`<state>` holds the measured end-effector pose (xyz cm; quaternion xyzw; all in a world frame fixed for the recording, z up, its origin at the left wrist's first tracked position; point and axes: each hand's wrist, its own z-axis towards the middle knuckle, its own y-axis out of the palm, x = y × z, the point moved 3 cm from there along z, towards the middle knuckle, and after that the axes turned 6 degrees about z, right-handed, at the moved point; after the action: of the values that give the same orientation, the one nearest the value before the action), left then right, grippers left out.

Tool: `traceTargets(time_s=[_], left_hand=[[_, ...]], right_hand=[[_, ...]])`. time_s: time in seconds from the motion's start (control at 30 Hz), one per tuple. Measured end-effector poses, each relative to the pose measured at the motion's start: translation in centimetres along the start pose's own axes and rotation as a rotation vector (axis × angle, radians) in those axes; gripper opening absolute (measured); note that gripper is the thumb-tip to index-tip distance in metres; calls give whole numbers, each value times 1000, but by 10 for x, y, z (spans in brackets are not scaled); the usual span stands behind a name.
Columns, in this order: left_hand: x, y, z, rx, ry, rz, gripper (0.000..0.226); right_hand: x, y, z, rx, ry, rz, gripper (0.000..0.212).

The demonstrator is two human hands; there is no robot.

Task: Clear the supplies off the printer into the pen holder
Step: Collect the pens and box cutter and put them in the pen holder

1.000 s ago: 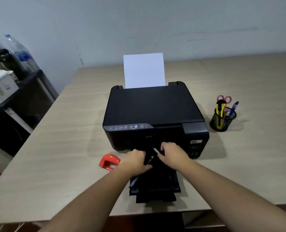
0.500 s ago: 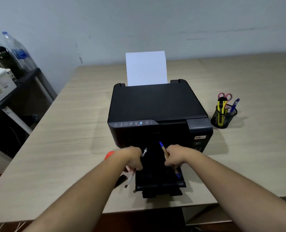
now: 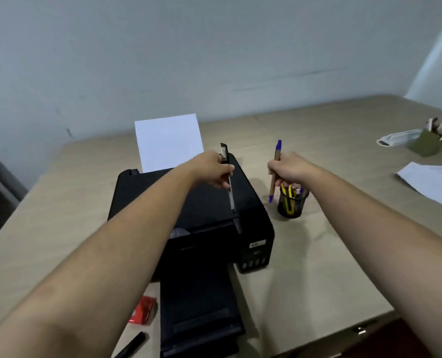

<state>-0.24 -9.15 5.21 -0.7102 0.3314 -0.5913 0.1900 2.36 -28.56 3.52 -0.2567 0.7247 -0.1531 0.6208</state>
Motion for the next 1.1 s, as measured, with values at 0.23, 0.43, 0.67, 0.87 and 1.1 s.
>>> traceTargets(time_s=[0.23,0.43,0.67,0.87,1.1], left_hand=[[60,79,85,218,139,-96,20],[66,142,145,183,41,50,19],[44,180,187,132,-49,308,25],[36,199,198,100,-125,322,24],[38,177,193,225,-125,149,43]], right_hand=[[77,-68,54,253,7,-36,18],[137,-67,100,140,66,-86,22],[183,-53,130,14,67,-175,17],[192,-43,137,3,6,-273,20],[181,-59,129,236,-26,-117,32]])
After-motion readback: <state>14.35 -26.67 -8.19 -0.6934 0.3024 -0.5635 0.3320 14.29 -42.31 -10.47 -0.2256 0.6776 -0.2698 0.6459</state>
